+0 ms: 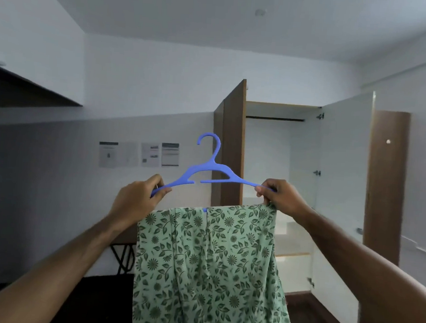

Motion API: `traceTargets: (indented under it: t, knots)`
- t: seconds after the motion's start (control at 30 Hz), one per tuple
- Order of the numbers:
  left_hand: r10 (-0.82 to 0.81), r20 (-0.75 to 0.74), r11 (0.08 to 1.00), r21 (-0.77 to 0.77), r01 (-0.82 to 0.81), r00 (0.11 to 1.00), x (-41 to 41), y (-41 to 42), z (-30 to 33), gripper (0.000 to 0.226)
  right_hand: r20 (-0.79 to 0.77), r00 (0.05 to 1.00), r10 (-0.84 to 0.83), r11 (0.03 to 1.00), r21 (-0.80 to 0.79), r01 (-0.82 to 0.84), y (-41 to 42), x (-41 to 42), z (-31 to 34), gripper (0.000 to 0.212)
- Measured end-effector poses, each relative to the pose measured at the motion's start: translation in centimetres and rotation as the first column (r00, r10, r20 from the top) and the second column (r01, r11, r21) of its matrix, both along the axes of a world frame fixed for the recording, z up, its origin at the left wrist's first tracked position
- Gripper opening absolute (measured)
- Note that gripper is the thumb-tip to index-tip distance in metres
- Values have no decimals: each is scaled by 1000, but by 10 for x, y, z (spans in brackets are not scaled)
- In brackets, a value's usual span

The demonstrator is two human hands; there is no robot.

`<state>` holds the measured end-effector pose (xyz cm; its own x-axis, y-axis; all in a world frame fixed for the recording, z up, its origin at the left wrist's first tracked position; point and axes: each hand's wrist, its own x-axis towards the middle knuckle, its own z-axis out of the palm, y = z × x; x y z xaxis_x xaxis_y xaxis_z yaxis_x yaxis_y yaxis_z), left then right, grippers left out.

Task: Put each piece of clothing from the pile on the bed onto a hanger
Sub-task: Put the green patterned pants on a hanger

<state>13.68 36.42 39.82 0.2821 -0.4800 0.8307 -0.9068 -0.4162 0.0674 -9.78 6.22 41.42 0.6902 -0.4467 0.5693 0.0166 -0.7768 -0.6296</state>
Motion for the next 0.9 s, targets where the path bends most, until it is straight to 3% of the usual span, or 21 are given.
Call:
traceTargets:
  t: [0.4, 0.73, 0.9]
  knots:
    - [-100, 112, 995, 20, 98, 989, 59, -252, 8, 21, 10, 980, -198, 973, -116, 198, -224, 31, -2, 23]
    - [-18, 267, 997, 82, -4, 964, 119, -519, 27, 20, -72, 930, -359, 871, -384, 307, -467, 80, -1, 14]
    - [83, 324, 989, 92, -118, 942, 129, -645, 29, 19, -72, 947, -313, 874, -411, 258, -612, 106, -13, 18]
